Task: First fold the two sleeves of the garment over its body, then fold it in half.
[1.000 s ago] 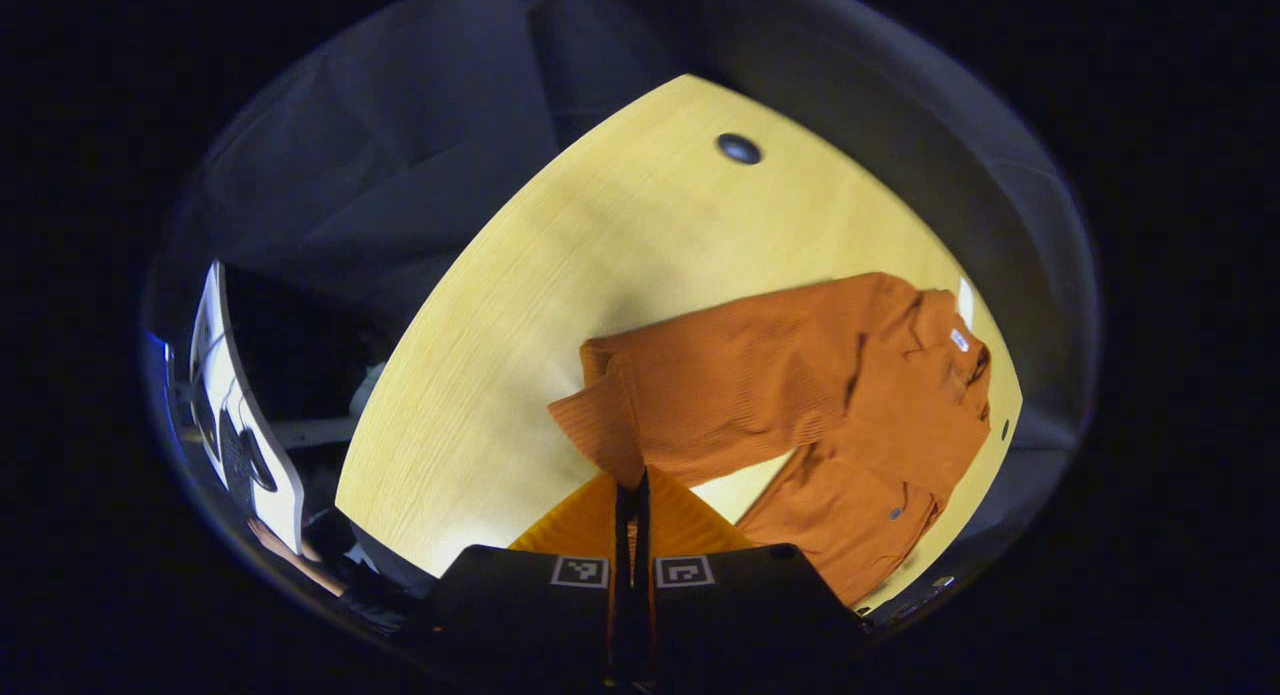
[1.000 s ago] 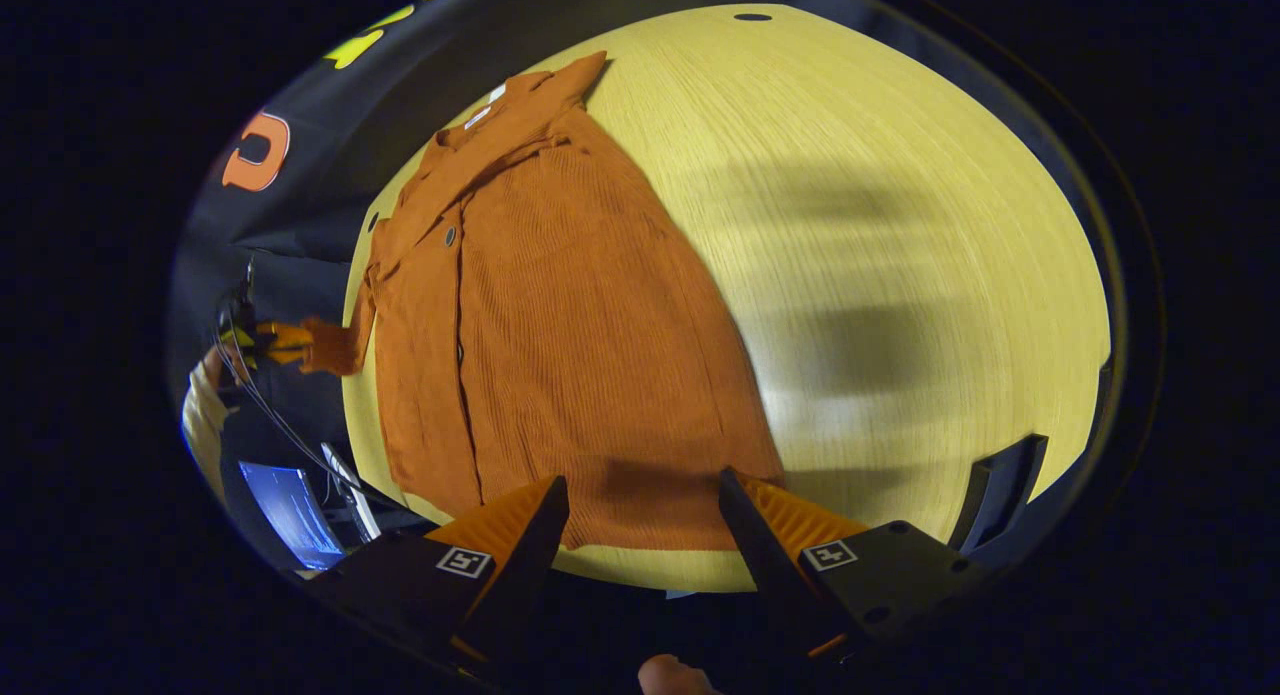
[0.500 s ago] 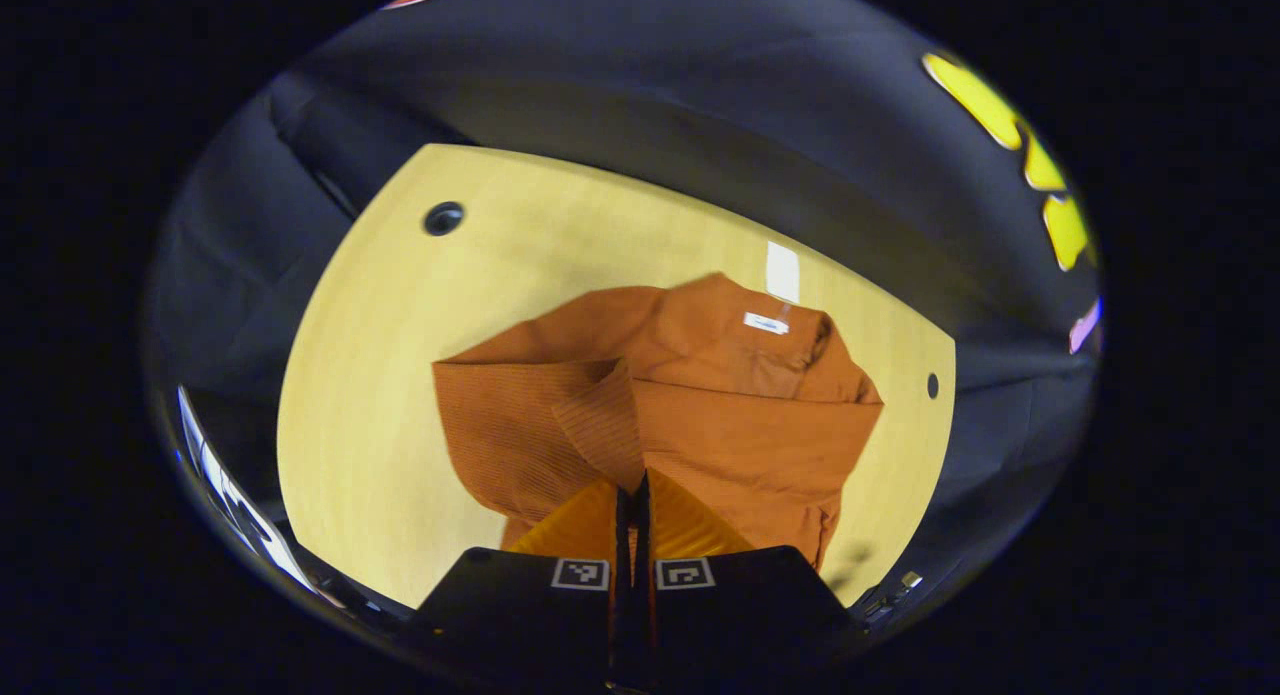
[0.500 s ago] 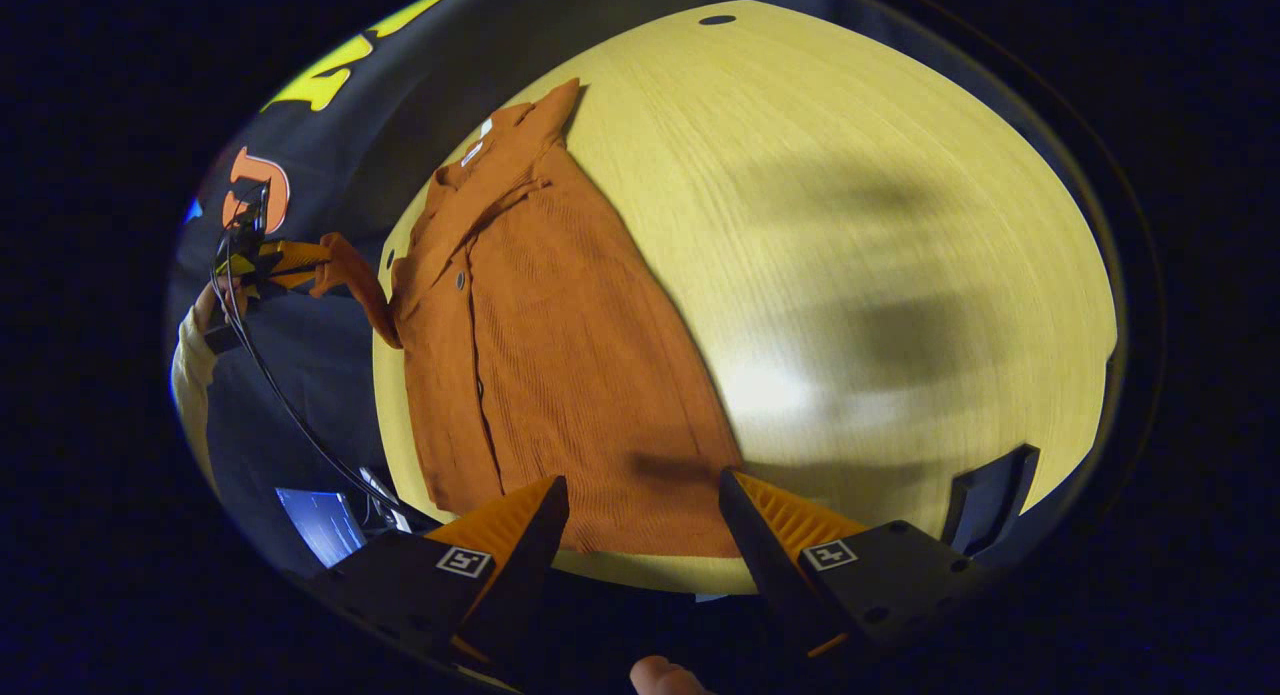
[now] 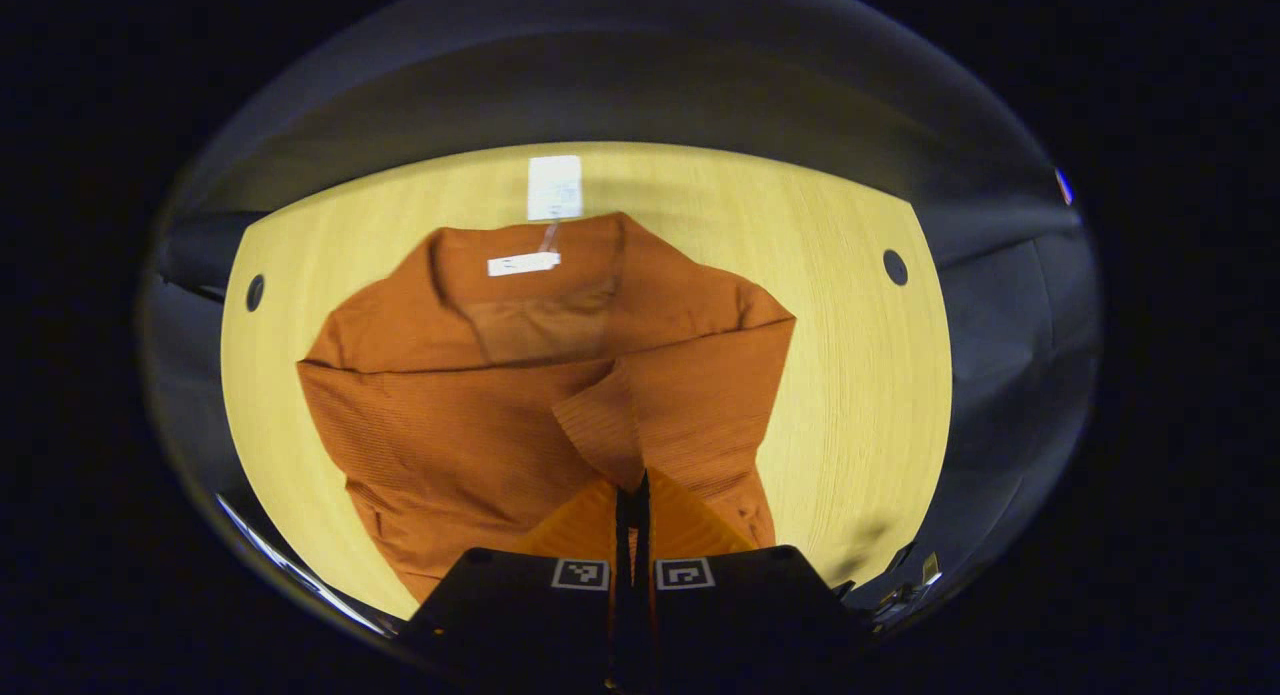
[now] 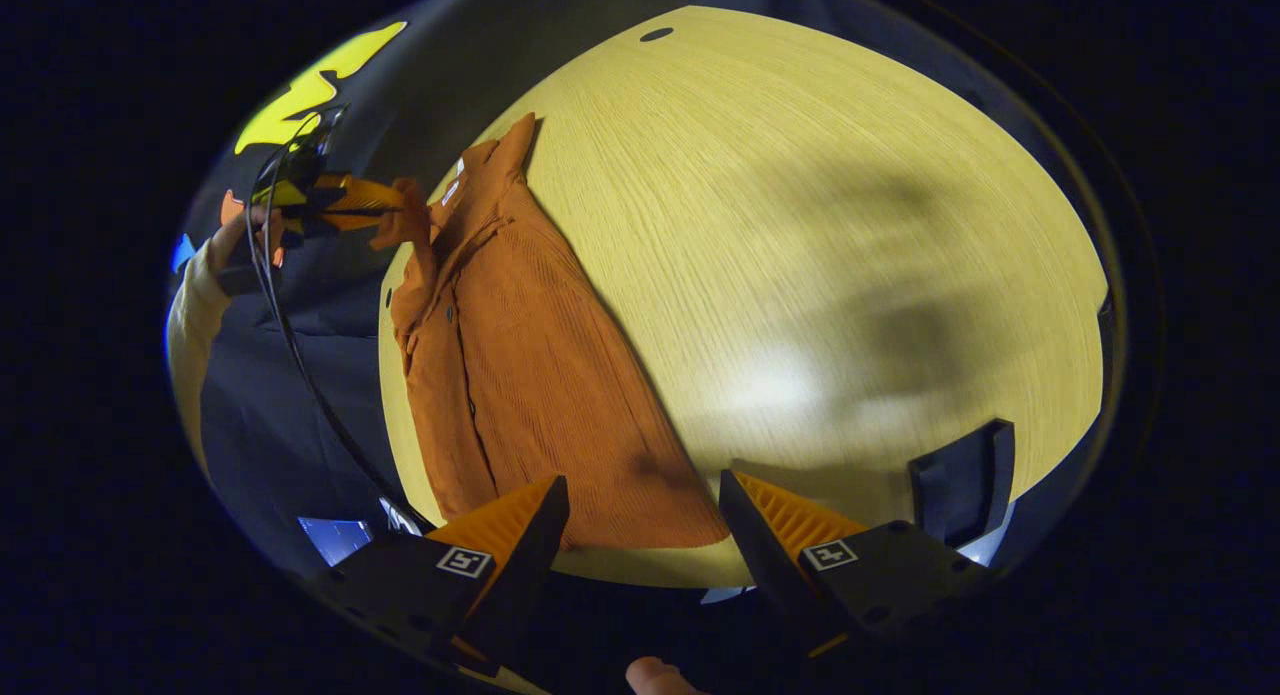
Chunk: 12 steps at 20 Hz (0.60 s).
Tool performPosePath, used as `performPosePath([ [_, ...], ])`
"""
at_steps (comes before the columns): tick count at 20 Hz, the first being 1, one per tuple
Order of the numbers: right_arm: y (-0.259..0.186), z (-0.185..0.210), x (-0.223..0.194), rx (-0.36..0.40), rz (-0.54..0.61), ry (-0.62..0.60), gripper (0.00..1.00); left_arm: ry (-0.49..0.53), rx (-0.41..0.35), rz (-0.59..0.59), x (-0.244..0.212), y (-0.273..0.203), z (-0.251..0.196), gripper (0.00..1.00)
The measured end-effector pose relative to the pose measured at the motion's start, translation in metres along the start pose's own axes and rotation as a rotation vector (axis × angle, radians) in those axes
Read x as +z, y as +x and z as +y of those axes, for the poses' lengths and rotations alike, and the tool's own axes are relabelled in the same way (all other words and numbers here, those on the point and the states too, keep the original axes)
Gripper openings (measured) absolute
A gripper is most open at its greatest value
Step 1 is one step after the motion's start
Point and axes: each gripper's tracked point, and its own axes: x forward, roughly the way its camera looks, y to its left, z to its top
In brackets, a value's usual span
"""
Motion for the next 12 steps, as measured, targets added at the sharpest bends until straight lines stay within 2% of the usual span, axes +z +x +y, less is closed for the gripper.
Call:
performPosePath([
  [3,-0.002,-0.009,-0.001,-0.029,-0.022,-0.025,0.96,-0.006,0.025,0.019,0.003,0.019,-0.008,0.04],
  [5,-0.003,-0.013,-0.005,-0.034,-0.030,-0.004,0.96,0.003,-0.012,0.028,0.000,0.029,-0.021,0.08],
  [6,-0.002,-0.015,-0.007,-0.031,-0.028,0.017,0.96,0.002,-0.019,0.043,0.000,0.031,-0.022,0.02],
  [7,0.000,-0.017,-0.009,-0.033,-0.026,0.040,0.97,-0.001,-0.021,0.045,0.000,0.032,-0.023,0.28],
  [8,0.001,-0.018,-0.011,-0.033,-0.024,0.062,0.97,0.000,-0.032,0.043,0.001,0.033,-0.025,0.34],
  [9,0.002,-0.019,-0.012,-0.034,-0.022,0.081,0.92,-0.004,-0.040,0.043,0.000,0.033,-0.027,0.24],
  [10,0.003,-0.018,-0.012,-0.034,-0.023,0.089,0.96,-0.010,-0.053,0.050,-0.003,0.032,-0.029,0.39],
  [12,0.002,-0.016,-0.011,-0.038,-0.030,0.074,0.96,-0.036,-0.077,0.043,-0.006,0.023,-0.029,0.60],
])
